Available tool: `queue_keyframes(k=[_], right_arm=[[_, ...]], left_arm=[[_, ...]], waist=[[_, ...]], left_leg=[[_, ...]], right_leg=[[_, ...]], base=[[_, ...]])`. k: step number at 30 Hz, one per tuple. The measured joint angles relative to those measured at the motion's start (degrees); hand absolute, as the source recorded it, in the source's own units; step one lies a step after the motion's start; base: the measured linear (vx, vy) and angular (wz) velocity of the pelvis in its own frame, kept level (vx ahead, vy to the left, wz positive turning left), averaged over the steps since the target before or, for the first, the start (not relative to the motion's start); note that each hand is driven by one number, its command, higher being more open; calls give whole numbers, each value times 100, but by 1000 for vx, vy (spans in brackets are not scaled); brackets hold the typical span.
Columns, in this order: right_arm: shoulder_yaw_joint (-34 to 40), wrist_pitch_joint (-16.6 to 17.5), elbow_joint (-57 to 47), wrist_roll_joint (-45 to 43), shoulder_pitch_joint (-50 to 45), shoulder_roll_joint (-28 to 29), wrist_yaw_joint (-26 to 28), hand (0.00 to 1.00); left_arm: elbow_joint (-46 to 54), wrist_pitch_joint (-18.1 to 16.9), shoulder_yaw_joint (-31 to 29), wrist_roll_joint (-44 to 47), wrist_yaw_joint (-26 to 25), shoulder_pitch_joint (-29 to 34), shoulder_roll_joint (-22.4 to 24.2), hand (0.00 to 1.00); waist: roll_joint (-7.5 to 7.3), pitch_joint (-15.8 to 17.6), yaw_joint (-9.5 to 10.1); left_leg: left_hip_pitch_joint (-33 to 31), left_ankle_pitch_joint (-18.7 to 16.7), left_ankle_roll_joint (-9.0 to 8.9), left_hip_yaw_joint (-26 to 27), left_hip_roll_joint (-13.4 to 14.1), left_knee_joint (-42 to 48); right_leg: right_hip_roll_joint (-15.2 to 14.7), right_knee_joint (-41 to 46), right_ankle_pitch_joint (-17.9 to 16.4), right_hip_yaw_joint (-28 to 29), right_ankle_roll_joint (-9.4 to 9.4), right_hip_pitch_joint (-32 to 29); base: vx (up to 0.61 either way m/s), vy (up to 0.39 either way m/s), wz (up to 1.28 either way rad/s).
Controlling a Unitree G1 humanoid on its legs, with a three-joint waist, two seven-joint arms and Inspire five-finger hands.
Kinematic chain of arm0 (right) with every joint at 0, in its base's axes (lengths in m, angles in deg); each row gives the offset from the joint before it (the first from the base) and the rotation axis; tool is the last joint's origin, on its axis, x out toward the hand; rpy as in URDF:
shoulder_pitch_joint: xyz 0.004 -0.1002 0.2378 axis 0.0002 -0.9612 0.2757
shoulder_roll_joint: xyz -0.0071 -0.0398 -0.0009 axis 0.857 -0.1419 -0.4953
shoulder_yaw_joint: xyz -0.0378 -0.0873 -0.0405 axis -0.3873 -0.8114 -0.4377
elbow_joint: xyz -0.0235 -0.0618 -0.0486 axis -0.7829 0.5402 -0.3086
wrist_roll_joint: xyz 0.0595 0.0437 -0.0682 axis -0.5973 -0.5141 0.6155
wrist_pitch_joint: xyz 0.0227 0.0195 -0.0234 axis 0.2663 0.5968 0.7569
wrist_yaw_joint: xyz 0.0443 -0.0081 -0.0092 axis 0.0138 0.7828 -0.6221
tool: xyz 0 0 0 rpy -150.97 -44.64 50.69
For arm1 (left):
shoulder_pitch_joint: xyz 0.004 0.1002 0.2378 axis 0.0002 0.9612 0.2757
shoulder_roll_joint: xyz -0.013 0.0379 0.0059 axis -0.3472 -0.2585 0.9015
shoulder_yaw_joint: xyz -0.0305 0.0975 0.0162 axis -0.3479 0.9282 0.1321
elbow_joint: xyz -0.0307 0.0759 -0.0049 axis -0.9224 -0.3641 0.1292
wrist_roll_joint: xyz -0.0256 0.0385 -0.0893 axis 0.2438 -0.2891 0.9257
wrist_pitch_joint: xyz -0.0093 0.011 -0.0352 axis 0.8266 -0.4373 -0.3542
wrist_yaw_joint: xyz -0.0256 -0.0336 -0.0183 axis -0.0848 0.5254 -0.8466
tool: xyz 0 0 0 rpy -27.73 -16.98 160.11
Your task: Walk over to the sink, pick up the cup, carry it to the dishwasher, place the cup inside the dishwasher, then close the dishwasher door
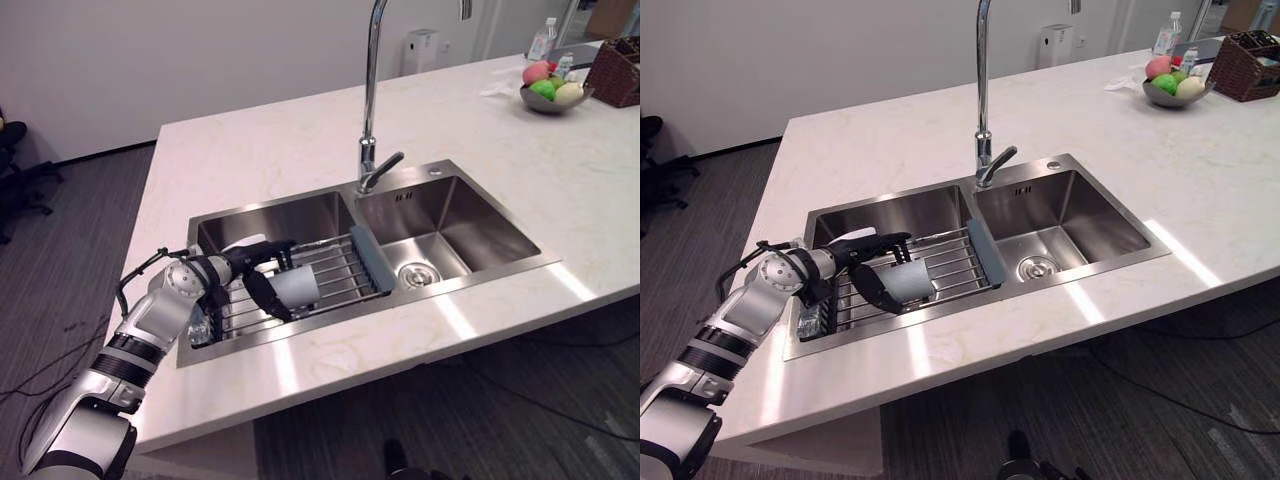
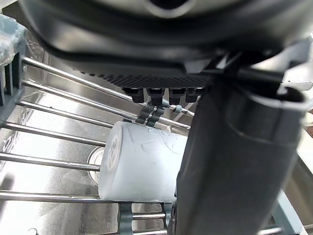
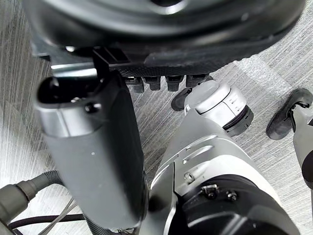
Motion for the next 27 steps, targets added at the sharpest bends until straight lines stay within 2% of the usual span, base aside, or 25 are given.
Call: queue_keyframes(k=[9,21,22,27], right_arm=[[-15,-81,1,1,-12,-20,1,100],[-45,-216,-5,3,-14,-85,13,100],[-53,-225,-11,3,-13,-92,13,100],[-114,-244,-47,4,-8,-119,13,100]], left_arm=[[-226,58,-4,87,36,-9,24,100],[-399,253,43,-388,932,-139,98,100],[-399,254,58,-510,1015,-176,120,0],[-414,245,82,-956,1306,-327,221,0]], waist=[[43,-8,-5],[93,-42,-5],[96,-44,-7],[107,-52,-33]], left_leg=[[19,-8,-12,33,2,-2],[82,-14,-21,98,3,-44],[85,-14,-22,99,3,-46],[88,-18,-28,98,6,-56]], right_leg=[[7,0,0,29,0,1],[34,0,-6,80,-1,9],[34,0,-9,80,0,12],[40,0,-20,80,10,12]], base=[[0,0,0],[0,0,-2],[0,0,0],[0,0,0]])
